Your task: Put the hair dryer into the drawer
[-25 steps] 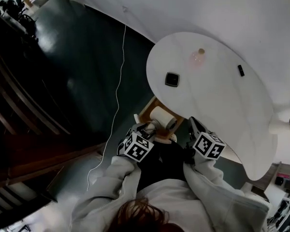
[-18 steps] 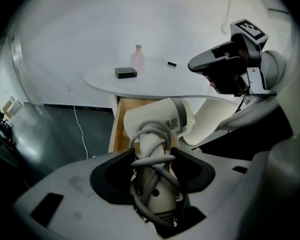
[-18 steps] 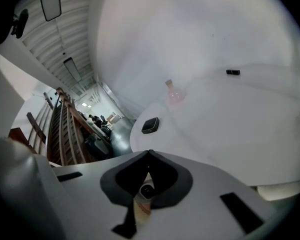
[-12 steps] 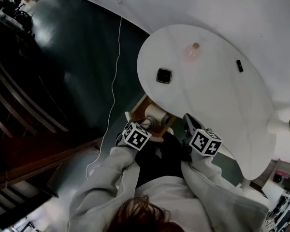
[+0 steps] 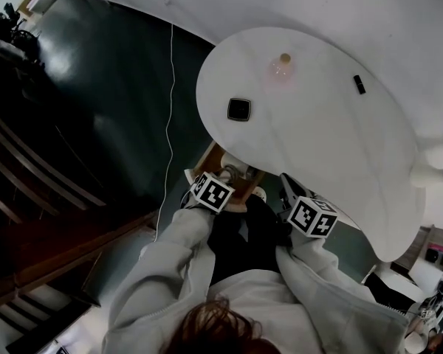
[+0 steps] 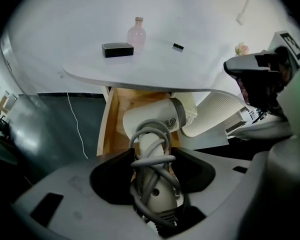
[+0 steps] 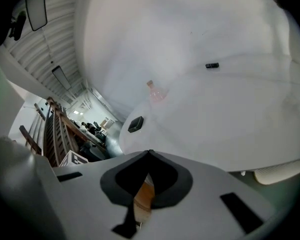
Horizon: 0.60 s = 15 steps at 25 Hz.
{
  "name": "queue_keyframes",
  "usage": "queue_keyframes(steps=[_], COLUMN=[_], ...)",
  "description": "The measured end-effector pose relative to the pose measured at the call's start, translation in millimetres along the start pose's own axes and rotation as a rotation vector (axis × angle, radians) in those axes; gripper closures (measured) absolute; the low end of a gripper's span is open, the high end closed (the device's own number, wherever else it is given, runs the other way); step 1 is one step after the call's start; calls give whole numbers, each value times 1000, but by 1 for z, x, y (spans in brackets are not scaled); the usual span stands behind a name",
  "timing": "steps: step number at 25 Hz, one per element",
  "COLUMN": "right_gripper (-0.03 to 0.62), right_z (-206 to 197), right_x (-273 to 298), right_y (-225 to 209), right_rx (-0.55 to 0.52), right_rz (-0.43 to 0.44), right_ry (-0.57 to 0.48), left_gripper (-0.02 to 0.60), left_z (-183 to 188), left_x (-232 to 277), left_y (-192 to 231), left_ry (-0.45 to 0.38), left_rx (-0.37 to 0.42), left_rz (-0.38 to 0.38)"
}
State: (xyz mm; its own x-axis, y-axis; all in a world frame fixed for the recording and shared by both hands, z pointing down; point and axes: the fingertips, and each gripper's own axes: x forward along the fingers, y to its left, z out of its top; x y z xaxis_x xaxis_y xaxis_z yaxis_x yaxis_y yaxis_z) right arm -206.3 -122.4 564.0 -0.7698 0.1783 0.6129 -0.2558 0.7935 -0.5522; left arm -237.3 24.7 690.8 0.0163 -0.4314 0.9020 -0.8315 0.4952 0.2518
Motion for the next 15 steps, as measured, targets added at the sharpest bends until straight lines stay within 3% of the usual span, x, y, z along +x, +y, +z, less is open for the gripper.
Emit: queue_keyframes(steps=[4, 8, 15], right_gripper=[545, 545, 545], right_z=[2, 1, -8], right_x=[-8, -14, -17], right_y=[-7, -12, -18], right_rx=[23, 33, 37], right_rz=[-16, -32, -48], right_ry=[-26, -41, -22], left_gripper=[350, 350, 350], left_z=[13, 28, 53], left_x=[6, 16, 28], left_y=[2, 10, 23], left_ry=[-12, -29, -129], left_rx=[45, 116, 99], left_rz=[14, 76, 150])
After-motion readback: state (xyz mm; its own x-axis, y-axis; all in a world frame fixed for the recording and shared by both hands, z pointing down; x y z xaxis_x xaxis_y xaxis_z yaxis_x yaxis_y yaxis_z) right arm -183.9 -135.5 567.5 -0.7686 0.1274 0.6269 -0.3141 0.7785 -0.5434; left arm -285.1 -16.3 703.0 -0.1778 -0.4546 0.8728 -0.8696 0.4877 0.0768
